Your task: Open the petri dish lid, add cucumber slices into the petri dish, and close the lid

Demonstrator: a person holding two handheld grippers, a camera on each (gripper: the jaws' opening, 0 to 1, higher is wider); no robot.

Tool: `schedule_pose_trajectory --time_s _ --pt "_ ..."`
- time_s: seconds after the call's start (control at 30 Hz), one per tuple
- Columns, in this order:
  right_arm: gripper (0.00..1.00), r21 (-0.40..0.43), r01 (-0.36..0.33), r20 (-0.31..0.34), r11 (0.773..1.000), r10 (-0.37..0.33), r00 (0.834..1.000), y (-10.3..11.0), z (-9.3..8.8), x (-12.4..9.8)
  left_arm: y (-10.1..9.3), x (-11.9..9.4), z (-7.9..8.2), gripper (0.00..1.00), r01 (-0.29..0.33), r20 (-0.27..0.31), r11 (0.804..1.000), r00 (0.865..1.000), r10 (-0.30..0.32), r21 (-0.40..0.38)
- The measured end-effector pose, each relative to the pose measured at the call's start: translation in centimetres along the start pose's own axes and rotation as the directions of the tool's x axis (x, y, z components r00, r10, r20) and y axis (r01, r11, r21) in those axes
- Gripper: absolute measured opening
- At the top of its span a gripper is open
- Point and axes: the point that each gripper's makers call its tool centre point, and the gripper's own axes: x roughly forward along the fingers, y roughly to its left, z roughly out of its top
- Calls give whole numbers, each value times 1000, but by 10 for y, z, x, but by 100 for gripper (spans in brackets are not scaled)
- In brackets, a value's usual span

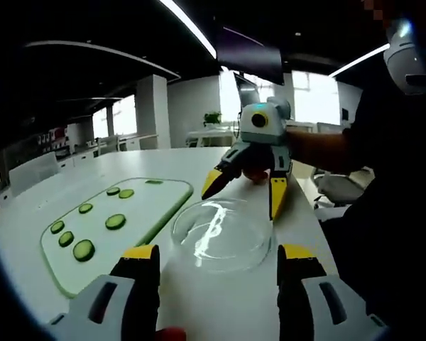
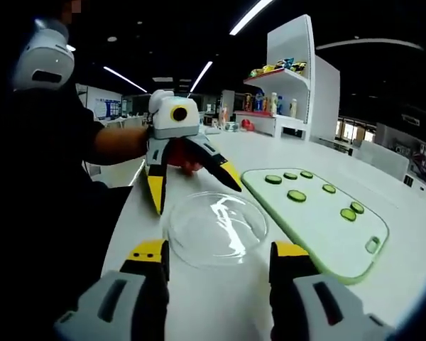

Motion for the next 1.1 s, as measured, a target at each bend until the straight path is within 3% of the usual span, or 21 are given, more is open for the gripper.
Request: schedule_pose_trajectory --time_s 1.1 --pt "56 -41 -44 -20 998 43 999 2 2 11 -4 18 -3 61 22 -28 1000 999 -22 11"
